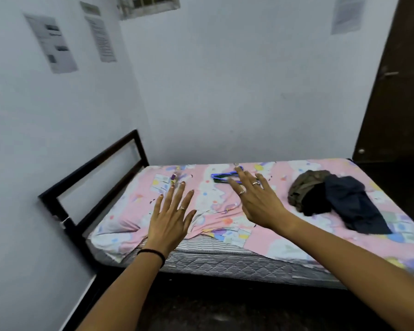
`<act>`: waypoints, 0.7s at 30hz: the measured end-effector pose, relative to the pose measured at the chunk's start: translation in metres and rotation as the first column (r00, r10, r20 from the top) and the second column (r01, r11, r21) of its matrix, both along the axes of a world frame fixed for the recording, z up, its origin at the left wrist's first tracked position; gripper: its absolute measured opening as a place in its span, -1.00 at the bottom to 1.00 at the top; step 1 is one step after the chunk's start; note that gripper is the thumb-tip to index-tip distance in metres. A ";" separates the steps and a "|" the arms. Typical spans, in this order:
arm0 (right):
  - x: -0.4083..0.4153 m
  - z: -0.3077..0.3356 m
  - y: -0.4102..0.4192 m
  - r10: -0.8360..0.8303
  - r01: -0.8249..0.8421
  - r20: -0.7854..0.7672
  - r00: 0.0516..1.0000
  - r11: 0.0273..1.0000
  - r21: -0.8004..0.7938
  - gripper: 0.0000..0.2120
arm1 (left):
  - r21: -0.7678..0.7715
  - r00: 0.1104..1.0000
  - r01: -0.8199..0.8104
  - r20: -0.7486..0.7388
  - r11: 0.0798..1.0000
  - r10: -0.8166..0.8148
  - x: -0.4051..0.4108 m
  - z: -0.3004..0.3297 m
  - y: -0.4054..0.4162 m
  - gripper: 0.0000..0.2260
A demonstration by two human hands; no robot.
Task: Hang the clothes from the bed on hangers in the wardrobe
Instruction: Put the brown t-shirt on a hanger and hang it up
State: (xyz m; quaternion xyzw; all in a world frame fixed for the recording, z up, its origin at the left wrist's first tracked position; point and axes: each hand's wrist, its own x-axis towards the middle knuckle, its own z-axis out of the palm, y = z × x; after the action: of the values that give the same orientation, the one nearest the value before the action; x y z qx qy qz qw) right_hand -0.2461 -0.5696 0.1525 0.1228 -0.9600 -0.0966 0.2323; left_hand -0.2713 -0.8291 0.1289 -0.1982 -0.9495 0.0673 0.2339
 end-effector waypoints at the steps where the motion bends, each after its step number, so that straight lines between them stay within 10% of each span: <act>1: -0.007 -0.006 0.007 -0.039 0.039 0.032 0.999 0.999 0.015 -0.17 | -0.007 1.000 0.002 0.024 1.000 -0.002 -0.013 -0.005 -0.005 -0.46; 21: -0.112 -0.095 0.193 -0.457 0.477 0.323 0.829 0.879 0.019 -0.22 | -0.029 0.854 0.452 0.301 0.892 -0.423 -0.204 -0.071 0.271 -0.39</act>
State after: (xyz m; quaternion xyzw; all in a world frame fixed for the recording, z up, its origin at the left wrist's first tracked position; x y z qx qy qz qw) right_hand -0.3579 -0.3768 0.0578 -0.1088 -0.9879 -0.0992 0.0478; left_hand -0.4751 -0.5579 0.0583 -0.4279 -0.8985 0.0295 0.0930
